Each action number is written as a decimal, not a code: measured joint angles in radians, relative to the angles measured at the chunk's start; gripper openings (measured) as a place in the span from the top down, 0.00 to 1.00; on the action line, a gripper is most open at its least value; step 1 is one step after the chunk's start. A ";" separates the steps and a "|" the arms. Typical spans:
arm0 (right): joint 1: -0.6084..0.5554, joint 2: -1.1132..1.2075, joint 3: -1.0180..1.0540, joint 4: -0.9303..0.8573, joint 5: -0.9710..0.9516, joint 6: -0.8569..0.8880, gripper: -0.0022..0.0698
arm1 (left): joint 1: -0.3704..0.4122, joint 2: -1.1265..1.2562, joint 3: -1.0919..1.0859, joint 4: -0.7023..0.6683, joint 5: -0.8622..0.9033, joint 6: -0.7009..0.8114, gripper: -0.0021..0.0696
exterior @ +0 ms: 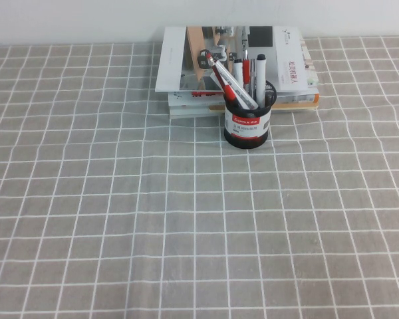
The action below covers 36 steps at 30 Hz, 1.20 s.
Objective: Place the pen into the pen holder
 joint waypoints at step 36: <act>-0.528 -0.546 0.215 0.351 0.314 -0.314 0.99 | 0.000 0.000 0.000 0.000 0.000 0.000 0.98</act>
